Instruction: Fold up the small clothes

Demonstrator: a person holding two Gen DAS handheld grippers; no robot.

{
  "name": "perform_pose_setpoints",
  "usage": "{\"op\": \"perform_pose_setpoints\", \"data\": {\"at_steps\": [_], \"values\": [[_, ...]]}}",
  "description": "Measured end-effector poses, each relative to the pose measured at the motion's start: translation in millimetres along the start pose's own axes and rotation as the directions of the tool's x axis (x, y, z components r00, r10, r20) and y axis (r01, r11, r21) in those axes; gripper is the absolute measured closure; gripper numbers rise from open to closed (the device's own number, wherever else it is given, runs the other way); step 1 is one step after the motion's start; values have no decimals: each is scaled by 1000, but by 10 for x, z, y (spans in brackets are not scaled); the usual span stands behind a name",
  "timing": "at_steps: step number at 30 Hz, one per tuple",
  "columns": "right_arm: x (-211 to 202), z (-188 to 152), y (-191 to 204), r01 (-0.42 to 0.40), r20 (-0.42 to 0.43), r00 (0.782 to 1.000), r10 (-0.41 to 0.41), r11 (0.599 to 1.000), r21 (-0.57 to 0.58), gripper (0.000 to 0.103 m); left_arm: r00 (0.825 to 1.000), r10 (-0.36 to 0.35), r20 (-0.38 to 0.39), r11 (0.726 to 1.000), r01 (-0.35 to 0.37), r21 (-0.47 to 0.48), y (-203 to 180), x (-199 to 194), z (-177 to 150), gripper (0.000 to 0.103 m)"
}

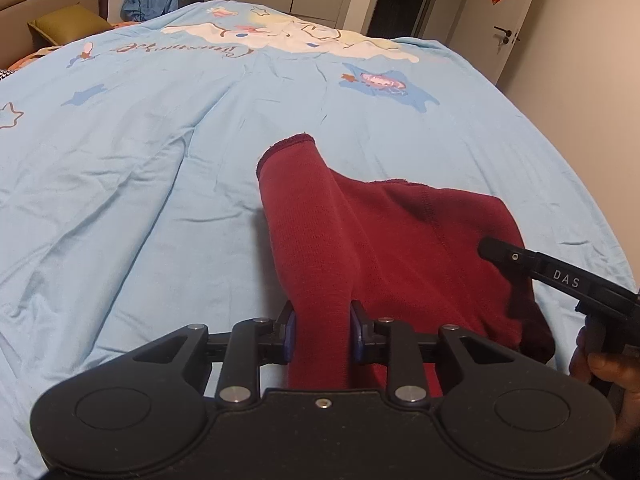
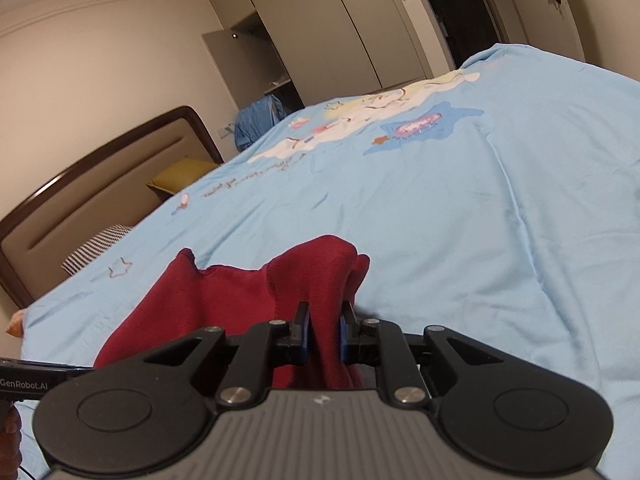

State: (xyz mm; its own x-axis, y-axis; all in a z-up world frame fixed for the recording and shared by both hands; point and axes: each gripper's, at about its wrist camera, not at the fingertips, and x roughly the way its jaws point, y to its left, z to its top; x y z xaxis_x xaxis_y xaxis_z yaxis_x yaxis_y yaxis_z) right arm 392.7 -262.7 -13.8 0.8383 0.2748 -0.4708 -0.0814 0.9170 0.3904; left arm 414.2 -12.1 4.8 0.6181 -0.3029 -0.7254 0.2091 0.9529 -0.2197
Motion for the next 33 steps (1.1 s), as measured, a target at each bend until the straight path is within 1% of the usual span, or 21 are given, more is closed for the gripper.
{"op": "perform_pose_setpoints", "data": {"at_steps": [3,7,9,10,11,12,13,14,15,17,18,20,21,24,26,30,33], "values": [[4,-38,14,34,-5,999,-34,999,-23,84,1000,12,-6,1000,-12,-8,29,36,-24,71],[-33,-50,48,79,-1,997,-79,995,-61,74,999,32,-18,999,-32,-3,38,61,-33,64],[-82,-64,75,90,4,996,-90,993,-76,71,999,37,-17,999,-37,-7,39,42,-41,57],[-99,-48,91,98,6,995,-98,992,-85,67,999,38,-12,999,-38,-12,43,23,-42,54],[-132,-55,106,103,11,995,-102,990,-95,60,999,38,-5,999,-39,-17,47,-5,-49,47],[-167,-64,130,106,19,994,-105,989,-106,56,999,44,5,999,-44,-24,46,-43,-55,39],[-212,-74,150,109,26,994,-107,987,-116,49,998,52,19,998,-52,-29,37,-94,-68,35],[-271,-81,168,112,35,993,-108,986,-125,42,998,60,36,998,-59,-32,28,-150,-81,29],[-349,-102,196,115,46,993,-110,984,-135,39,996,67,53,997,-65,-33,19,-211,-96,23],[-485,-134,258,121,66,991,-112,980,-155,27,993,80,91,996,-77,-36,-3,-351,-130,14],[-559,-140,300,124,77,991,-112,978,-167,26,990,84,110,996,-81,-36,-15,-423,-150,10],[-693,-158,369,125,99,989,-108,974,-187,16,985,93,149,995,-88,-36,-47,-575,-193,5],[-768,-177,403,125,110,988,-105,973,-195,14,981,98,169,995,-93,-39,-64,-656,-225,2],[-998,-231,511,123,145,985,-92,968,-220,7,964,110,242,994,-100,-51,-102,-926,-355,1],[-1165,-280,589,124,173,981,-85,965,-231,2,955,115,273,993,-104,-54,-134,-1089,-446,1],[-1485,-403,722,124,217,973,-75,967,-224,0,939,123,320,992,-114,-47,-198,-1353,-684,1],[-1697,-533,783,117,229,971,-68,971,-207,0,929,136,345,990,-139,-17,-253,-1512,-908,1]]}}
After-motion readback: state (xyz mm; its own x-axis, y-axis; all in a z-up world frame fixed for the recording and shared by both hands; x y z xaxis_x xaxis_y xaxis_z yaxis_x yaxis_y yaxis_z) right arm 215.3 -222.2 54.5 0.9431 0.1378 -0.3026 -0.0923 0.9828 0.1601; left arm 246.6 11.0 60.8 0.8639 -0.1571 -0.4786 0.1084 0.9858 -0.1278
